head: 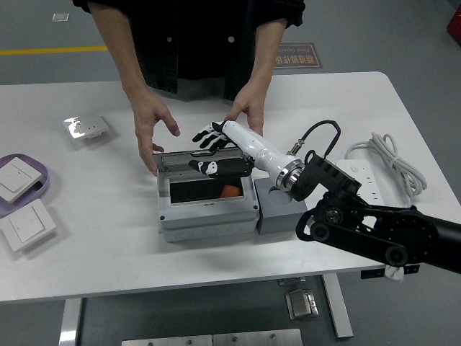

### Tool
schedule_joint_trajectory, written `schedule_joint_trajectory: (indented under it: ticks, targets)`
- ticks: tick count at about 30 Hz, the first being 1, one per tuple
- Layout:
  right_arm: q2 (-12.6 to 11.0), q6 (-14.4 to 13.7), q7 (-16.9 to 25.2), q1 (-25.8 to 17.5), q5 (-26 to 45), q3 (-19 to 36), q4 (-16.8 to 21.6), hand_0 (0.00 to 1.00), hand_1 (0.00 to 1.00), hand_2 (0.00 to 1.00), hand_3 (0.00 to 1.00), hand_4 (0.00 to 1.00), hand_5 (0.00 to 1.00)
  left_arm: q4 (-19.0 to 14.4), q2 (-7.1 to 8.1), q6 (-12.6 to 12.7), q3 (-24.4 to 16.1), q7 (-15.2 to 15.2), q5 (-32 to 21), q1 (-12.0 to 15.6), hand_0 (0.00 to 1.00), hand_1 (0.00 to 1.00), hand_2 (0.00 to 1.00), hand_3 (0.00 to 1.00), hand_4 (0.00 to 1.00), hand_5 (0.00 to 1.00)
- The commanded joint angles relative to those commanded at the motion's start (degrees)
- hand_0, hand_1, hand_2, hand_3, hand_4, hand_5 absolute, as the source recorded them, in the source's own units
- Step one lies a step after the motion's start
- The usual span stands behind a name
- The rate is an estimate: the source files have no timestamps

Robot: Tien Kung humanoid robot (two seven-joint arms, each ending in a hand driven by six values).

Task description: Pick up the cylinder from the cube,place it in the box,flap close box

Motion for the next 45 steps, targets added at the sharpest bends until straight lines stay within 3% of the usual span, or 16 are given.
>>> schedule_joint_trajectory:
  ticks: [4,10,17,27,33,45]
  targets:
    - [-0.8,1.0,-1.8,-1.1,-2.8,-0.1,3.4,0.633,0.578,0.618,0.661,0.778,0.423,0.0,-0.02,0.1,0.1,-0.1,-0.1,0.0,0.633,0.631,0.558,0.614,0.666,0.339]
    - [-1.3,4.1,-4.0,-2.5,-4.3,0.9,4.3,0.624,0.588,0.621,0.663,0.766,0.441,0.1,-0.02,0.3,0.5,-0.3,-0.6,-0.1,0.632,0.631,0.557,0.615,0.666,0.339]
    - [-3.4,3.2,-3.1,-7.6,-4.7,9.2,4.9,0.630,0.588,0.630,0.668,0.758,0.440,0.2,-0.06,0.3,0.5,-0.3,-0.6,0.1,0.632,0.631,0.557,0.615,0.667,0.339]
    - [-5.2,-2.3,6.6,-20.3,1.1,27.9,5.2,0.623,0.589,0.627,0.667,0.755,0.445,0.0,-0.22,0.8,2.4,-1.1,-3.1,0.8,0.632,0.631,0.557,0.614,0.667,0.340]
    - [-4.8,-3.1,12.5,-27.8,7.8,38.9,2.2,0.601,0.564,0.616,0.659,0.753,0.442,0.0,0.19,0.9,3.0,-1.4,-3.9,1.1,0.632,0.631,0.557,0.615,0.667,0.339]
    - [-2.7,-3.7,21.1,-33.4,19.9,54.7,-1.5,0.605,0.579,0.611,0.648,0.729,0.418,-0.2,0.75,1.3,4.5,-2.1,-5.2,0.9,0.632,0.631,0.558,0.615,0.667,0.338]
